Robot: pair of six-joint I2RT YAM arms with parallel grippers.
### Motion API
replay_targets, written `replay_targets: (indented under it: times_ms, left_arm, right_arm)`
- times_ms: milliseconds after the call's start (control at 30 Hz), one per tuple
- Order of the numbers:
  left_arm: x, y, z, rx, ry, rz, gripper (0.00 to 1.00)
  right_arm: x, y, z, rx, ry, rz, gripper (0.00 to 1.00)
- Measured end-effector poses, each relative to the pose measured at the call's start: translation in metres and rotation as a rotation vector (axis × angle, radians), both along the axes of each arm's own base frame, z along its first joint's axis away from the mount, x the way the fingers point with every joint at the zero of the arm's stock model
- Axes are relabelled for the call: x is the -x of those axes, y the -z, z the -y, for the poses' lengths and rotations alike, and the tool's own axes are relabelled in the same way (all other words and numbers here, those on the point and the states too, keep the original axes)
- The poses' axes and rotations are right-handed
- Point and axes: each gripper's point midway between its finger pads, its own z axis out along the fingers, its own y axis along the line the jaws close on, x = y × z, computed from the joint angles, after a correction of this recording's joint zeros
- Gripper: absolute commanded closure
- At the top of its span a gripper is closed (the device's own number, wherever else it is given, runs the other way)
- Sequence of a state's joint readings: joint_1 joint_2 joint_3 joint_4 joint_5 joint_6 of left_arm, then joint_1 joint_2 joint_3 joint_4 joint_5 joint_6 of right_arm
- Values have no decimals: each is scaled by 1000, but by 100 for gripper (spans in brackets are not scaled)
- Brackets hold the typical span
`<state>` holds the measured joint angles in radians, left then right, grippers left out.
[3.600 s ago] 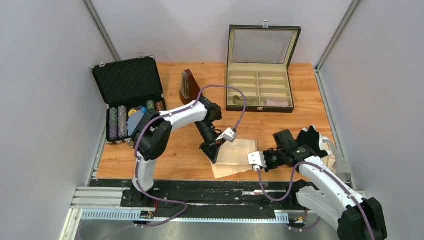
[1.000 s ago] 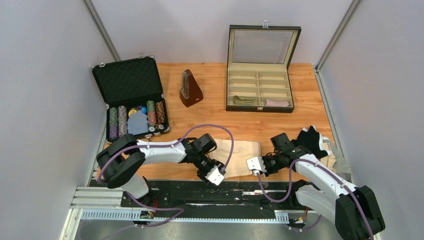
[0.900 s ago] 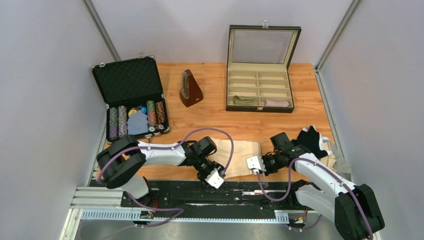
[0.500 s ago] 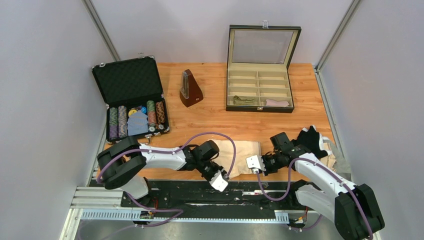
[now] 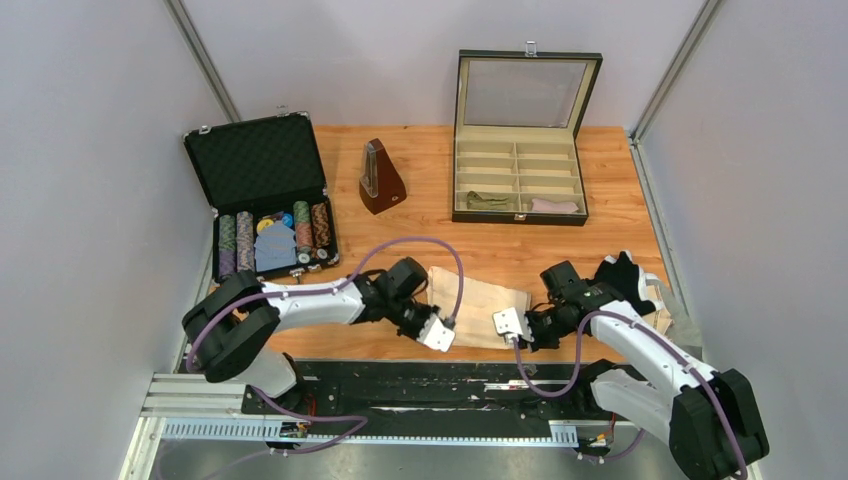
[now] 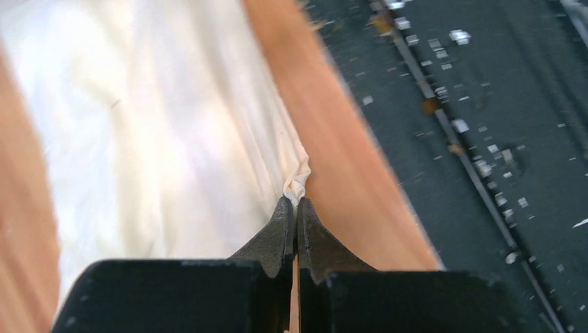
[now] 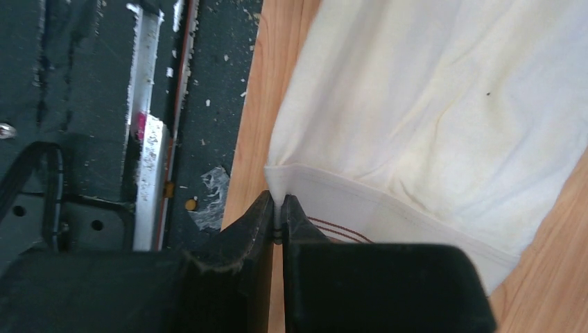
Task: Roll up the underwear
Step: Fold the underwear at the center of the board.
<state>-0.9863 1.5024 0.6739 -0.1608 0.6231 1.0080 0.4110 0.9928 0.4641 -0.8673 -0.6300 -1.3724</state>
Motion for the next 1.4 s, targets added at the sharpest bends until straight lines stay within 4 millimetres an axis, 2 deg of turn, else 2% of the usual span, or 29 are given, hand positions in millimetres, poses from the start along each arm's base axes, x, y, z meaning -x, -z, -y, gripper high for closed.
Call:
replay_targets:
  times_ms: [133,267,433,700,833,1033,1167,1400]
  left_arm:
    - [-30,-24,-2,14,-107,-56,100]
    - [-31,-43,1,16,-132,-162,100]
    - [-32,-48,-4,-34,-178,-332,100]
    - [-55,-61,-2,-107,-201,-499,100]
    - [-71,-66,-4,-124,-231,-559,100]
    - [-94,-73,5,-147,-245,-640,100]
    - [-104,-69,11,-167,-263,-713,100]
    - [-121,-62,7,-197,-360,-844,100]
  right_arm:
    - [5,-15,-4,-14,20,-58,100]
    - [6,-25,-8,-8,66,-150,100]
    - [5,-30,-11,19,134,-260,100]
    - [2,-41,-16,27,225,-364,100]
    - [-8,-47,-16,9,292,-413,100]
    - [-35,-50,-12,-12,413,-537,100]
    - [-55,-51,-8,-26,485,-629,100]
    - [-88,-51,-5,-48,569,-776,100]
